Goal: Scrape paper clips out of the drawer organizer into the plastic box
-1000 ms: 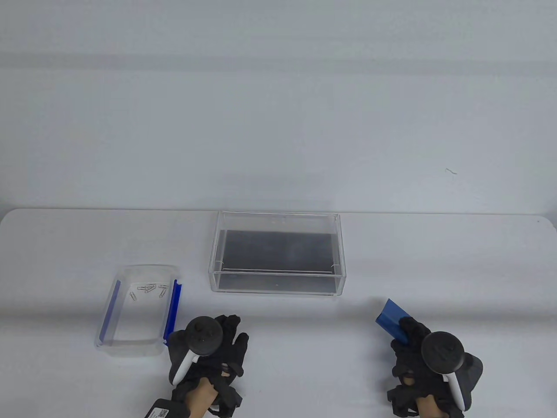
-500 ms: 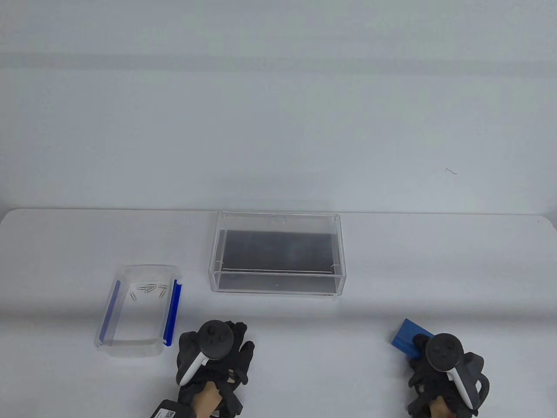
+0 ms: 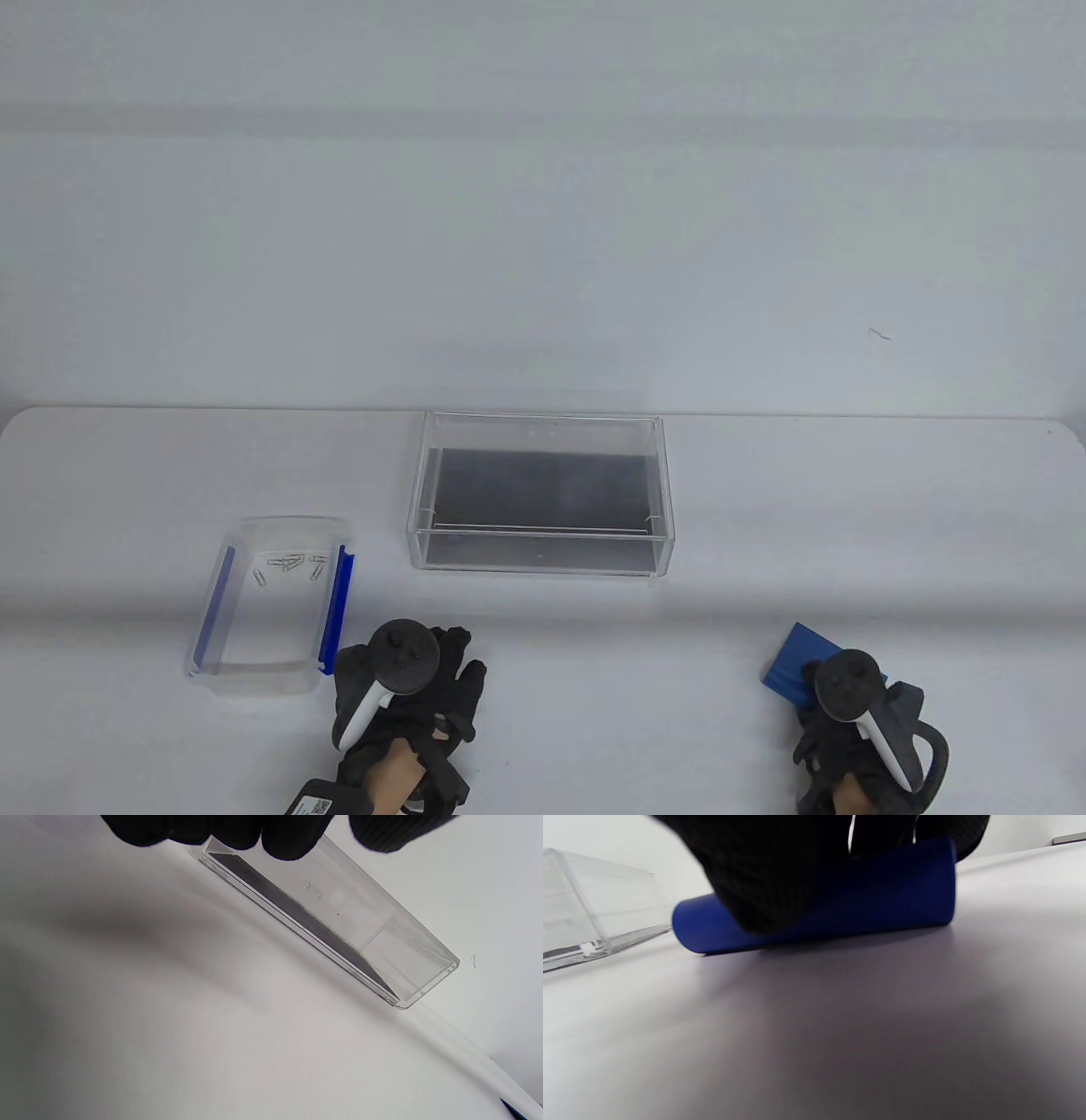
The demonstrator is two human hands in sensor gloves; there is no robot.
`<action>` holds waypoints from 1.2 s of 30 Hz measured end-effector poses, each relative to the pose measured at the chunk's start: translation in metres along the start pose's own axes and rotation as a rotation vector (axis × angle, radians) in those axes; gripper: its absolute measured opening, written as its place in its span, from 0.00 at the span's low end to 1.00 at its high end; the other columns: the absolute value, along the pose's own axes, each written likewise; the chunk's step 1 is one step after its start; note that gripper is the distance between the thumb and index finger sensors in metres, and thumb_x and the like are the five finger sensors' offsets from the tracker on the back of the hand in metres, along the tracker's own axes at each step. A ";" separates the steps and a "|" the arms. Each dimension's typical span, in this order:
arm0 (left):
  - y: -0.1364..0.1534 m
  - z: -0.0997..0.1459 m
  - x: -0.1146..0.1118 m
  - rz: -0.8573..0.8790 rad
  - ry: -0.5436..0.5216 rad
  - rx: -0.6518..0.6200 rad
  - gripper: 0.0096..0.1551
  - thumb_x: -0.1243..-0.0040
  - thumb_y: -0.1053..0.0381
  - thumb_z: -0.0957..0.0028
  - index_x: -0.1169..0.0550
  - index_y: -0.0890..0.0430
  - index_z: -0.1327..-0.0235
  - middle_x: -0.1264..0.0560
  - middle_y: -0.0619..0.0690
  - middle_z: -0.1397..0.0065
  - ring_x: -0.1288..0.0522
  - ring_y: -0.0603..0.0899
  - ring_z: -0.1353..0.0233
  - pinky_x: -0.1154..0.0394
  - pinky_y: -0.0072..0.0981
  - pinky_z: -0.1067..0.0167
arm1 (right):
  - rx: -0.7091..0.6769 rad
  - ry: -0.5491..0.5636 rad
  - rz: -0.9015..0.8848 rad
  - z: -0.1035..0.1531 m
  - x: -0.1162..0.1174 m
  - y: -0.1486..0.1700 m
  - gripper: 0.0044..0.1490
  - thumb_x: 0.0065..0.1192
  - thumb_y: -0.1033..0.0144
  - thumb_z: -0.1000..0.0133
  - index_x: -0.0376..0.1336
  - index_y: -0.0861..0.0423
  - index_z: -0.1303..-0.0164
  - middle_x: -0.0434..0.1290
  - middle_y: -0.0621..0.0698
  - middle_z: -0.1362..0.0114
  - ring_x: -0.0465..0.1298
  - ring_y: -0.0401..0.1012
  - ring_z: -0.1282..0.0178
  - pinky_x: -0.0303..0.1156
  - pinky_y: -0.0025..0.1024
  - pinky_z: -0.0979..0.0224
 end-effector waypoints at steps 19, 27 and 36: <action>-0.003 0.000 0.002 0.044 -0.006 -0.037 0.38 0.48 0.39 0.50 0.37 0.56 0.30 0.44 0.59 0.25 0.43 0.71 0.26 0.36 0.60 0.33 | -0.321 -0.008 -0.422 0.035 -0.019 -0.103 0.43 0.61 0.53 0.50 0.45 0.44 0.28 0.53 0.47 0.21 0.57 0.50 0.21 0.53 0.53 0.20; -0.002 -0.001 -0.002 0.048 0.014 -0.050 0.39 0.48 0.38 0.50 0.37 0.56 0.29 0.45 0.59 0.25 0.43 0.71 0.26 0.36 0.60 0.33 | -0.403 -0.145 -0.379 0.046 0.013 -0.144 0.45 0.58 0.50 0.49 0.42 0.45 0.27 0.49 0.48 0.20 0.53 0.51 0.20 0.50 0.53 0.19; -0.004 -0.003 -0.004 0.043 0.026 -0.049 0.38 0.49 0.39 0.50 0.37 0.56 0.30 0.44 0.59 0.25 0.43 0.71 0.26 0.35 0.60 0.34 | -0.430 -0.195 -0.318 0.049 0.030 -0.154 0.45 0.58 0.50 0.49 0.42 0.46 0.27 0.50 0.49 0.20 0.54 0.51 0.20 0.50 0.54 0.19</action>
Point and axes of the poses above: the tracker on the back of each hand, its own y axis roughly to the little-finger side, its own z axis roughly from the fingertips to the wrist, x = y × z, the point moved 5 cm from there along -z, roughly from the wrist to the fingertips
